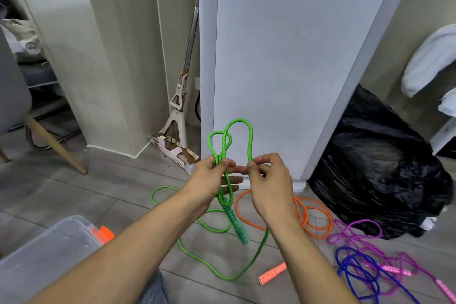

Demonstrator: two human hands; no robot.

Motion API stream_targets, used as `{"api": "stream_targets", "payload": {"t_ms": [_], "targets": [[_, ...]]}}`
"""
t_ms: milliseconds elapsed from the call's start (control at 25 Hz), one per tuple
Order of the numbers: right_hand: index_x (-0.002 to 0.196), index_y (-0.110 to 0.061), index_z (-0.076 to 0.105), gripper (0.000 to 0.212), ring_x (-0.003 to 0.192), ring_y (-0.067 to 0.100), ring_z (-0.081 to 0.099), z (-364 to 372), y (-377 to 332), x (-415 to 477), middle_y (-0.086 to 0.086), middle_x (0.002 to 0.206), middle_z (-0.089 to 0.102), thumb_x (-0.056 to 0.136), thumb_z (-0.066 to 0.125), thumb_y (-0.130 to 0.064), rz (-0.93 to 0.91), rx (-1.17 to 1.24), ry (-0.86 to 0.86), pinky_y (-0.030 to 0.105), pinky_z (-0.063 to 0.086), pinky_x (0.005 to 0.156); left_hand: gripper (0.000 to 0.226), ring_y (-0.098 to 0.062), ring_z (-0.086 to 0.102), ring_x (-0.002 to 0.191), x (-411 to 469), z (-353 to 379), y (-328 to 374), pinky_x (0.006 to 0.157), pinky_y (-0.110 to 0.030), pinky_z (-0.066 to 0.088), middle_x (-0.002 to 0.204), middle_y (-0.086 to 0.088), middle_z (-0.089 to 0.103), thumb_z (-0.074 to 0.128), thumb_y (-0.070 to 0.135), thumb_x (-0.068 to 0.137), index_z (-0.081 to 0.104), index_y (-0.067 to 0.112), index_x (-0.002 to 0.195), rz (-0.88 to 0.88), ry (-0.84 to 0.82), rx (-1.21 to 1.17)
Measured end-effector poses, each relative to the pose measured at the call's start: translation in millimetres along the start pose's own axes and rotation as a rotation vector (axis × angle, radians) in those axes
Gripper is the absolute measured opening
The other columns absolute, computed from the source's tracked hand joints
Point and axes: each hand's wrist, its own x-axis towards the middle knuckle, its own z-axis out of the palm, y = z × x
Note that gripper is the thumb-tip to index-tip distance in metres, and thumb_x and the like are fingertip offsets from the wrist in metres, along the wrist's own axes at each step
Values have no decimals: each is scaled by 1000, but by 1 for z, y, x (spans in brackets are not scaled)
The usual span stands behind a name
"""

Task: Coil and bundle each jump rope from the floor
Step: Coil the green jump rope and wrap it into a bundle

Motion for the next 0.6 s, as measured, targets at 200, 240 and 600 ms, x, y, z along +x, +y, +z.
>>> {"api": "stream_targets", "payload": {"t_ms": [200,240,600], "targets": [[85,-28,63,9,74,16,70,7,3,-7,-7,76,72,87,64,-37,-24,-117,-24,39,55,67,23,-29,74,83,-6,8,-3,76,-47,61,103,-22,74,51,17,103,60,-2,111,-40,-42,-42],[86,-28,63,12,74,18,70,7,2,-8,-7,78,72,87,62,-40,-36,-140,-28,40,56,67,22,-25,74,78,-8,9,-4,67,-41,62,99,-19,76,51,18,103,61,-1,109,-44,-46,-51],[105,-25,61,13,88,23,65,7,-3,-18,-4,98,72,97,51,-26,-246,-357,-217,37,49,73,21,-18,69,68,3,-1,-4,62,-36,61,83,-16,71,50,17,103,64,3,95,55,100,215]]}}
